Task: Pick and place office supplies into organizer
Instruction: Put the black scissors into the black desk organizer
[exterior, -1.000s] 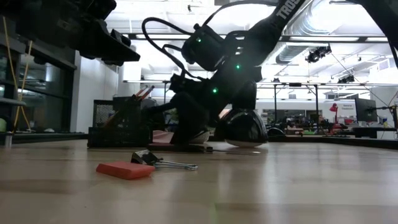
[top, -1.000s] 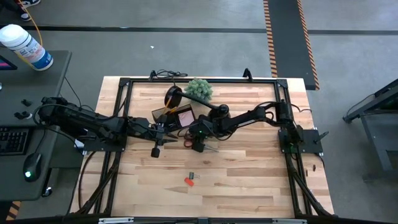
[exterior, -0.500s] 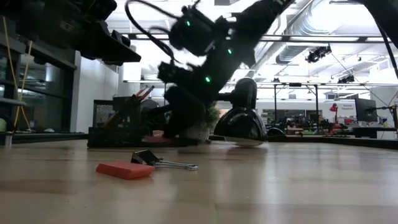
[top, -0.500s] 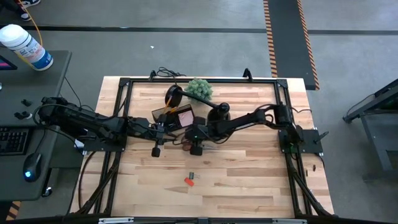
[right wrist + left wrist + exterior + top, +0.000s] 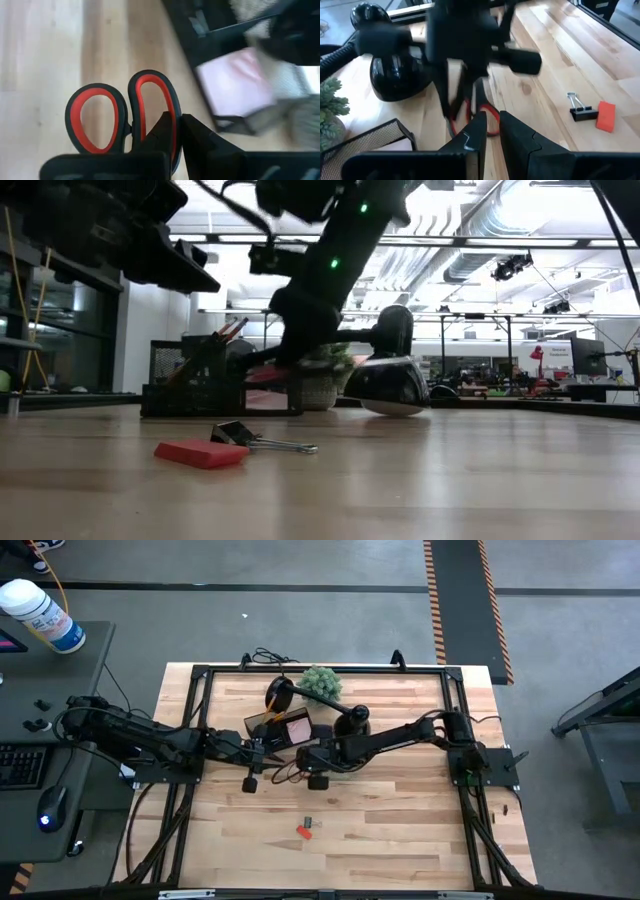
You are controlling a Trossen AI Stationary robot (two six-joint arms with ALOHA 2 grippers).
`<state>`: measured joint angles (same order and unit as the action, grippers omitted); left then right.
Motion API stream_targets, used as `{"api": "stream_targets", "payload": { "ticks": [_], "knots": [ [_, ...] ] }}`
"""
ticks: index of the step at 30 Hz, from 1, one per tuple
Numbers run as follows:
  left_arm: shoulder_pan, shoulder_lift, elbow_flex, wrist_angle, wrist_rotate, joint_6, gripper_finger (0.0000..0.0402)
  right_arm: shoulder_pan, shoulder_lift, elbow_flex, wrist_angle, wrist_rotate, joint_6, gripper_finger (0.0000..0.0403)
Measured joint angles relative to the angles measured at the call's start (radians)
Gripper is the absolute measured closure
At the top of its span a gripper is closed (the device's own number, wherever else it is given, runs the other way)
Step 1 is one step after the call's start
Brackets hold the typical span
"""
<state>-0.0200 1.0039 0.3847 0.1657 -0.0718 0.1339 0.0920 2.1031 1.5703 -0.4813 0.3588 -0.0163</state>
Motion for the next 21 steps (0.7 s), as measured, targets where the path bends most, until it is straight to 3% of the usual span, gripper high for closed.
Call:
{"api": "stream_targets", "payload": {
  "ticks": [4, 10, 15, 21],
  "knots": [
    [0.0, 0.0, 0.0, -0.009, -0.005, -0.007, 0.036, 0.021, -0.071, 0.001, -0.072, 0.11, 0.032, 0.039],
    [-0.001, 0.0, 0.0, 0.023, -0.118, -0.035, 0.036, 0.071, -0.176, 0.002, -0.111, 0.368, 0.063, 0.039],
    [0.0, 0.0, 0.0, 0.136, -0.15, -0.045, 0.036, 0.107, -0.196, 0.002, -0.053, 0.586, -0.013, 0.039],
    [0.0, 0.0, 0.0, 0.198, -0.191, -0.064, 0.036, 0.135, -0.196, 0.002, 0.051, 0.758, -0.146, 0.039]
  ]
}}
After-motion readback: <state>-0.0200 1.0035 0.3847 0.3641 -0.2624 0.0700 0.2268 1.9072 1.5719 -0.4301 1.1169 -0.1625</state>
